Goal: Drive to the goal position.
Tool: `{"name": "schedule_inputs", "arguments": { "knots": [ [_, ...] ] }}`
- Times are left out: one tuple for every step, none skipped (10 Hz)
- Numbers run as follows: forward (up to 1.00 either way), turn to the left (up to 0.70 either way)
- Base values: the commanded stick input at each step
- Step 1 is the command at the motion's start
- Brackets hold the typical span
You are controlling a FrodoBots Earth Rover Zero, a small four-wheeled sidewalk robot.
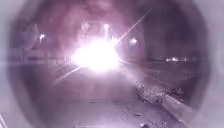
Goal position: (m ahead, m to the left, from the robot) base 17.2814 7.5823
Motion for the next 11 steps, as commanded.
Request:
{"name": "schedule_inputs", "arguments": {
  "knots": [
    [0.0,0.0],
    [0.0,0.0],
    [0.0,0.0],
    [0.0,0.0],
    [0.25,0.0],
    [0.59,0.0],
    [0.7,0.0],
    [0.7,0.0],
    [0.7,0.0],
    [0.7,0.0],
    [0.7,0.0]
  ]
}}
